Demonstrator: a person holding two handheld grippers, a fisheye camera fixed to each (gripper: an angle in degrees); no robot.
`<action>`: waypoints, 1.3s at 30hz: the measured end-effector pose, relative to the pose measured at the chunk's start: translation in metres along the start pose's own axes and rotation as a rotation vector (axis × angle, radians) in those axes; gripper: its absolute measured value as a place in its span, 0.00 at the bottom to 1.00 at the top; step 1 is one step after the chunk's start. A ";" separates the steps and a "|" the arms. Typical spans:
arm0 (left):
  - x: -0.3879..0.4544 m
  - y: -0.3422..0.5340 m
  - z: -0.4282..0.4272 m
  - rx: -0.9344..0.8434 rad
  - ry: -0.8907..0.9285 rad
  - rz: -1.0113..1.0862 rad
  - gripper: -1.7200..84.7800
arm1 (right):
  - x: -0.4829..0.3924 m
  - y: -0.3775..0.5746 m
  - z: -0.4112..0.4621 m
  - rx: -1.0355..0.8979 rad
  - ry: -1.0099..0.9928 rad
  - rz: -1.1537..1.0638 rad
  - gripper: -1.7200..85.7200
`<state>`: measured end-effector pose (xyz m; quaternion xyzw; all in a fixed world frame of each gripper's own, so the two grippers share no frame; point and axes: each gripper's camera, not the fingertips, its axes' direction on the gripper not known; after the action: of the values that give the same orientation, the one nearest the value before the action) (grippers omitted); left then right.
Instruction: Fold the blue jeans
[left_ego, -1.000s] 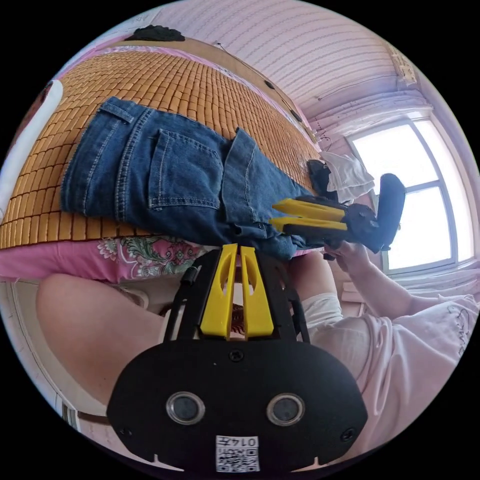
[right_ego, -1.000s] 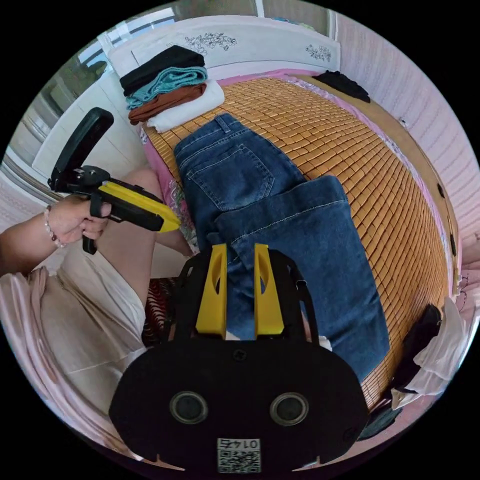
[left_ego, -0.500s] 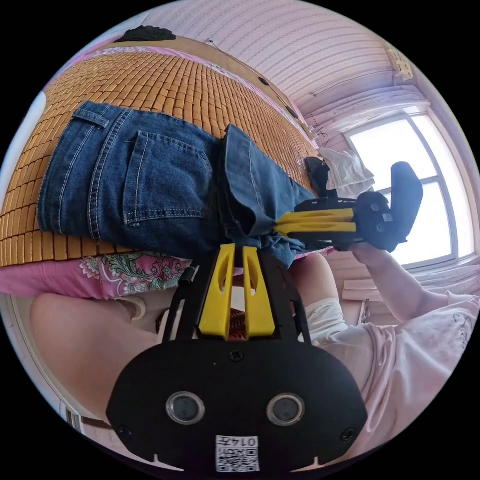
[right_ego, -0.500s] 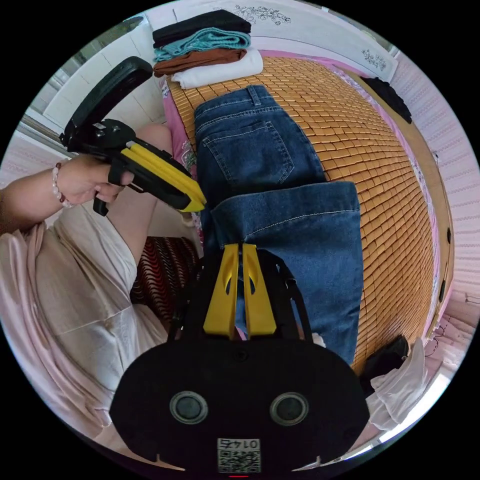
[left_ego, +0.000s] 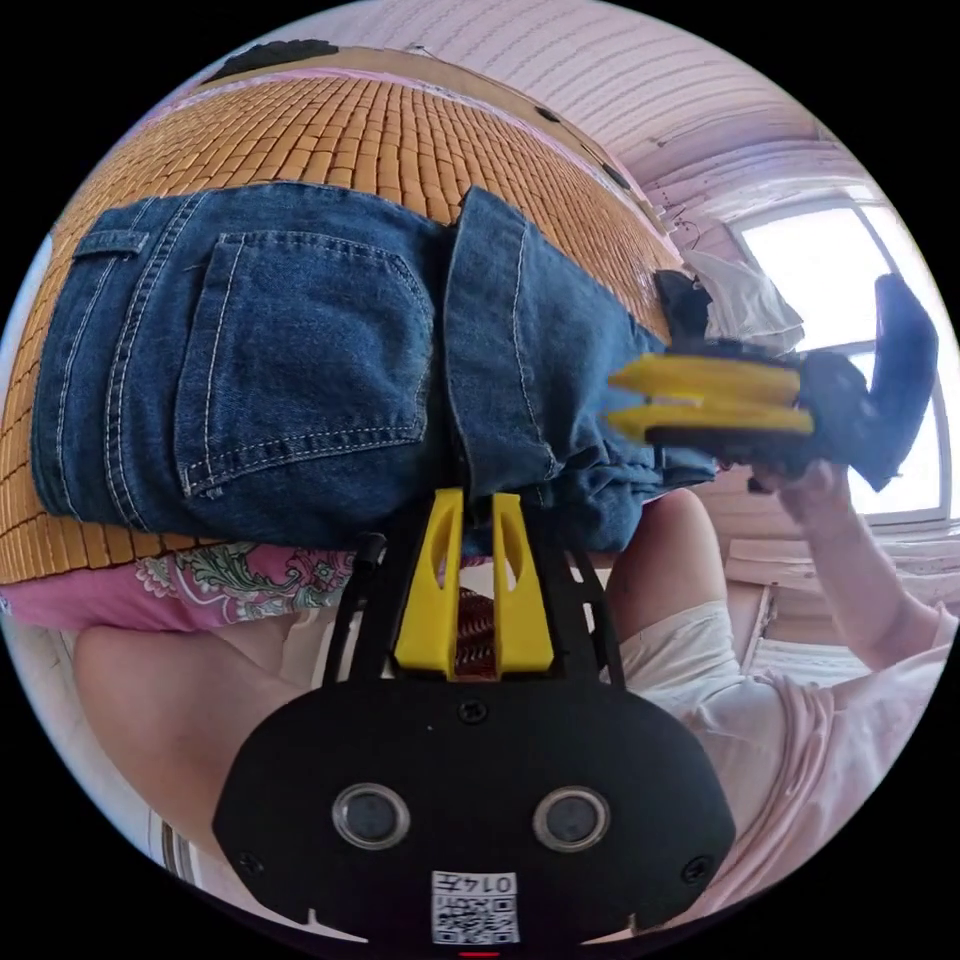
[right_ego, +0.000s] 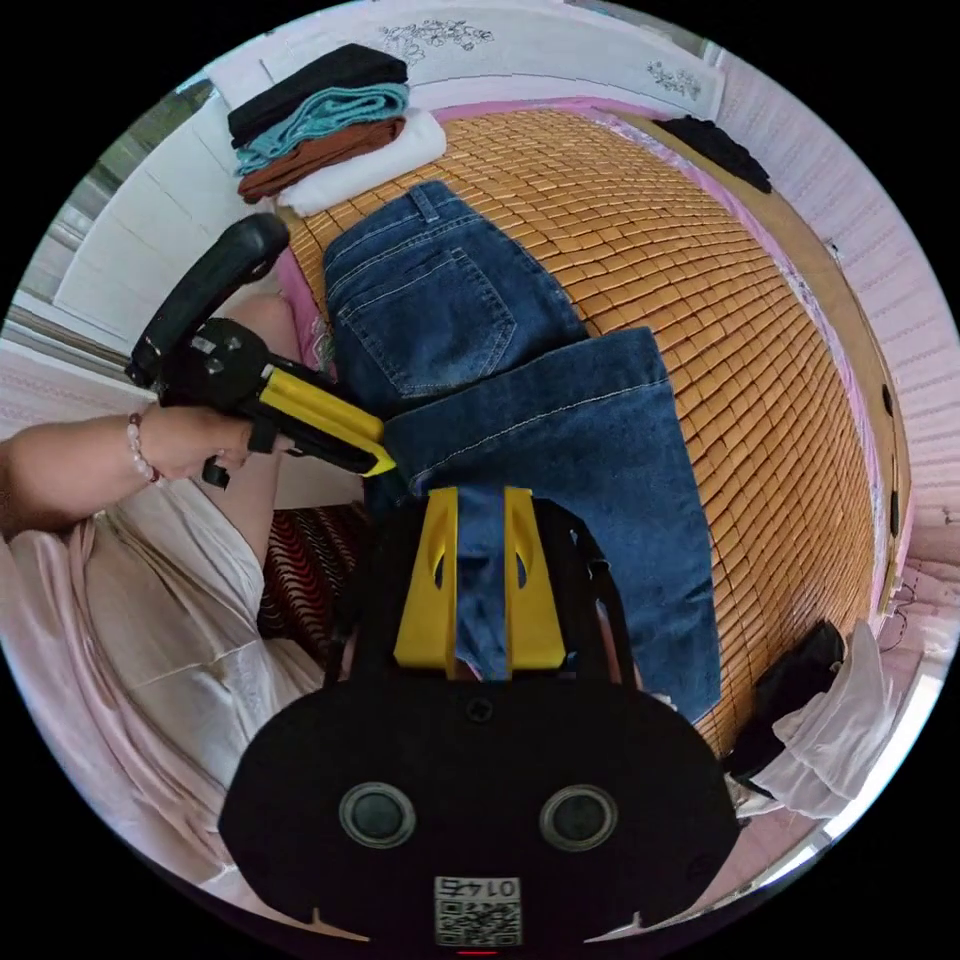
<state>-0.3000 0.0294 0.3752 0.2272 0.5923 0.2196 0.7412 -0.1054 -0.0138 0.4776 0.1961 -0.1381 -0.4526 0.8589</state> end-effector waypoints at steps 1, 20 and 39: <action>-0.001 0.001 0.000 0.001 0.013 -0.002 0.07 | 0.010 -0.004 -0.001 0.008 0.008 0.009 0.11; 0.026 0.034 -0.026 0.062 0.081 0.071 0.12 | 0.129 -0.038 0.053 -0.003 -0.140 -0.055 0.08; 0.100 0.034 -0.011 0.119 0.049 0.389 0.08 | 0.053 0.116 -0.093 0.278 0.035 -0.198 0.07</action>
<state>-0.2926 0.1171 0.3160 0.3753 0.5671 0.3289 0.6553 0.0462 0.0210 0.4517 0.3335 -0.1647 -0.5081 0.7769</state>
